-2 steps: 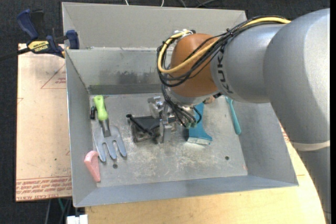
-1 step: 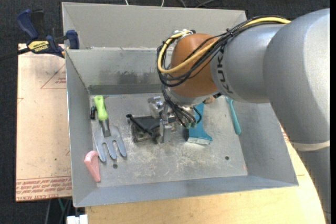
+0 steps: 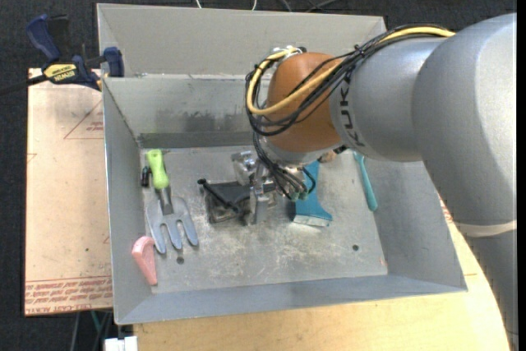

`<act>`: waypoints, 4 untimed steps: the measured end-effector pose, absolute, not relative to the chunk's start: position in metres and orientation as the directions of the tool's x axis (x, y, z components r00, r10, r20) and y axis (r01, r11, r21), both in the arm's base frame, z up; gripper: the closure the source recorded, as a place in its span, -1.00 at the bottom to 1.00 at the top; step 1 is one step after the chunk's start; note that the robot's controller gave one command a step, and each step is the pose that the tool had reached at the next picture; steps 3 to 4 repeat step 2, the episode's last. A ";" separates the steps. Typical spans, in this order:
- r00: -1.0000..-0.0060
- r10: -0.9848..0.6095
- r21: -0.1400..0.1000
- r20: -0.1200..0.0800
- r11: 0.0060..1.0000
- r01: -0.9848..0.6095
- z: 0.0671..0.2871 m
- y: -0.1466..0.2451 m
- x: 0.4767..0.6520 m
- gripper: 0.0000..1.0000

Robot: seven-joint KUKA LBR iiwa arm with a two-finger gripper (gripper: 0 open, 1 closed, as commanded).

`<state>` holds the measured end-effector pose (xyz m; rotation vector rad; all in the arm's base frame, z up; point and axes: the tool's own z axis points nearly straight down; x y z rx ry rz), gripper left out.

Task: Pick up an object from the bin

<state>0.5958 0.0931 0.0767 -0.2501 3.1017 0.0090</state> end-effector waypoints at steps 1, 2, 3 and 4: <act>-0.926 -0.376 -0.001 -0.043 0.927 -0.376 0.076 0.080 0.603 1.00; -0.926 -0.375 -0.001 -0.043 0.927 -0.376 0.076 0.080 0.603 1.00; -0.926 -0.375 -0.001 -0.043 0.927 -0.376 0.076 0.080 0.603 1.00; -0.926 -0.375 -0.001 -0.043 0.927 -0.376 0.076 0.080 0.603 1.00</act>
Offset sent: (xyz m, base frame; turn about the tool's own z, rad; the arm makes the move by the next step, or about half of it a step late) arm 0.0000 0.0000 0.0000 0.0000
